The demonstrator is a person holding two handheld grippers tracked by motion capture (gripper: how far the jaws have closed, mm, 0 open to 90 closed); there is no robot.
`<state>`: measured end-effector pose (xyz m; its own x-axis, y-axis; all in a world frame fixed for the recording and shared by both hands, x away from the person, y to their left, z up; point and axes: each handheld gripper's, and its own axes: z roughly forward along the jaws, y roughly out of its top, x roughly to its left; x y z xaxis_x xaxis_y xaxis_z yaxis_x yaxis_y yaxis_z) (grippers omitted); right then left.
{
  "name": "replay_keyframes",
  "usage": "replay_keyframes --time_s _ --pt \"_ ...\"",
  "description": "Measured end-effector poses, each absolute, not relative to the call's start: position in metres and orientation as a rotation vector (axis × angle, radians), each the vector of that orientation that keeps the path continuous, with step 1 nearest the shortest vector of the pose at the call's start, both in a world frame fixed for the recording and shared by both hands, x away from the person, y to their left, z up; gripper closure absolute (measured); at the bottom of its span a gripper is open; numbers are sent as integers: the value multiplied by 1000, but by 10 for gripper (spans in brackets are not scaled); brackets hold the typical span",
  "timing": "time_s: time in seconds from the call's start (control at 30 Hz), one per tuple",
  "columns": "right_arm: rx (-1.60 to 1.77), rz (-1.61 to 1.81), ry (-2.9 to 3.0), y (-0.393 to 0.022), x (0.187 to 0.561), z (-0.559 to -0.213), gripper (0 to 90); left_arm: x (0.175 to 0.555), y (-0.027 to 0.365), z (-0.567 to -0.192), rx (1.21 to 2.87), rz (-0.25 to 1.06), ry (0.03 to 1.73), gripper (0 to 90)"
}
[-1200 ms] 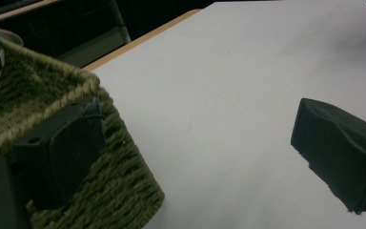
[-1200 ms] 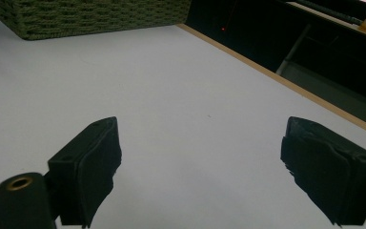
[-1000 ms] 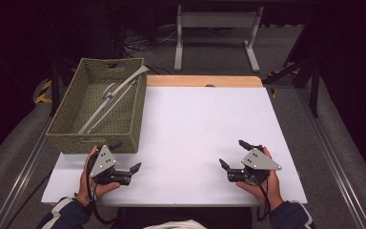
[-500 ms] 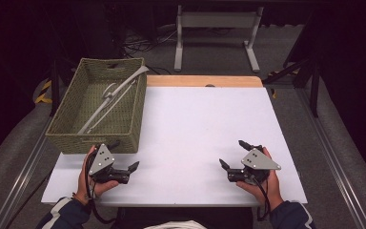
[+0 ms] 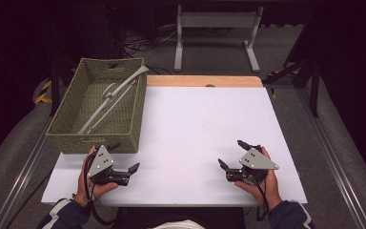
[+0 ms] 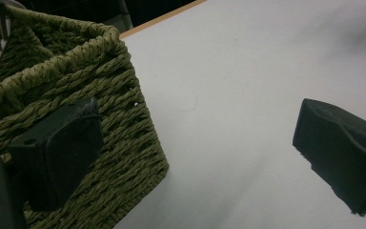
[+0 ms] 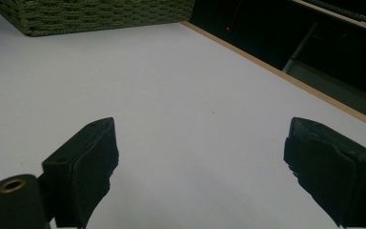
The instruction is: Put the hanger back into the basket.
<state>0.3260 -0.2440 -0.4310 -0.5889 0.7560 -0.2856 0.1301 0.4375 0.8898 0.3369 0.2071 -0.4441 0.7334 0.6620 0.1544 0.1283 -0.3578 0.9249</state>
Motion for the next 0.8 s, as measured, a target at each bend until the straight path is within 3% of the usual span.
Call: replay_keyframes --time_s 0.8 --pt "741 1132 2007 -245 331 -431 116 340 203 -447 1921 643 653 51"
